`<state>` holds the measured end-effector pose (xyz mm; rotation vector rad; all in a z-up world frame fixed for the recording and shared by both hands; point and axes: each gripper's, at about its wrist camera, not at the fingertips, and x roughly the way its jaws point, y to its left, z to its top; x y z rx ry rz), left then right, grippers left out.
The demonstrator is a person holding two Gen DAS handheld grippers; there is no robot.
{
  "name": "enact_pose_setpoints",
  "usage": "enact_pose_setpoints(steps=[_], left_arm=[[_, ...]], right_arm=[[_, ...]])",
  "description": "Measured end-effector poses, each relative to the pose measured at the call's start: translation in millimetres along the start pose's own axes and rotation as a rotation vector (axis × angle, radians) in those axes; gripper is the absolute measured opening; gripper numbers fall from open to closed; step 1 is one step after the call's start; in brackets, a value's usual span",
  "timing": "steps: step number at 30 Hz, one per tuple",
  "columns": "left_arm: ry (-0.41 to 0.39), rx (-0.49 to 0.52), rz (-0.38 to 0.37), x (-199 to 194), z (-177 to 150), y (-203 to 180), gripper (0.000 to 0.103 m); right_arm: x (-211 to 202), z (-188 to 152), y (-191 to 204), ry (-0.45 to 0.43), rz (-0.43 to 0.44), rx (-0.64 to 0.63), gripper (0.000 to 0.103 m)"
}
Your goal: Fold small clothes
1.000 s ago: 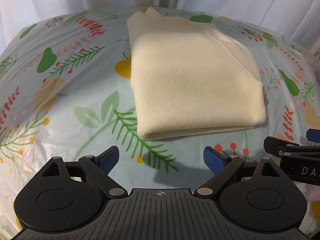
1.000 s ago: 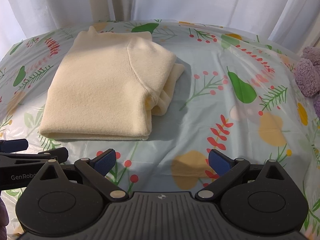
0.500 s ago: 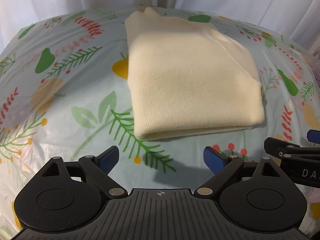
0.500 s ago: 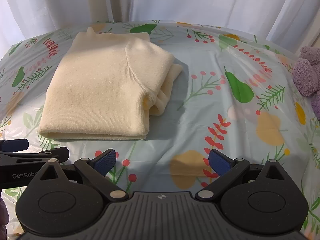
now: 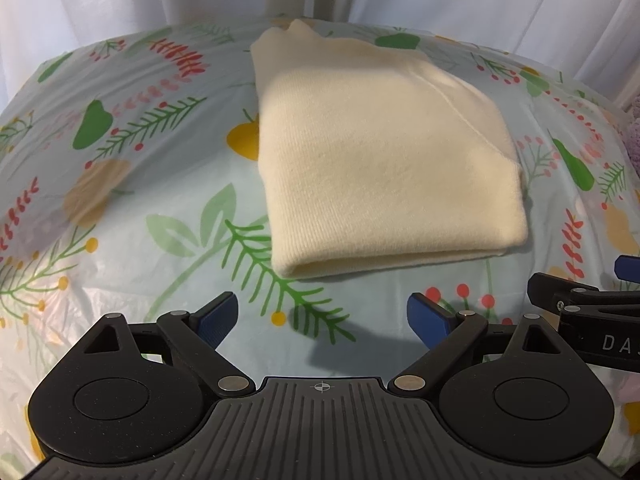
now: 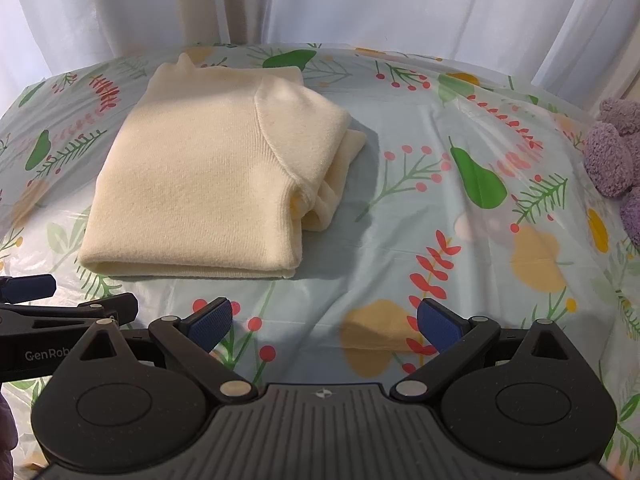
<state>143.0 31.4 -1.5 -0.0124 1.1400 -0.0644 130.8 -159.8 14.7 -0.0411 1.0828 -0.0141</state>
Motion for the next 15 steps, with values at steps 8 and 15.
enact_pose_setpoints(steps=[8, 15], left_arm=[[0.013, -0.002, 0.002, -0.3, -1.6, 0.7, 0.095], [0.010, 0.002, 0.011, -2.3, -1.2, 0.9, 0.095]], right_arm=[[-1.1, -0.4, 1.4, 0.000, -0.003, -0.004, 0.099], [-1.8, -0.2, 3.6, -0.005, -0.009, -0.012, 0.099]])
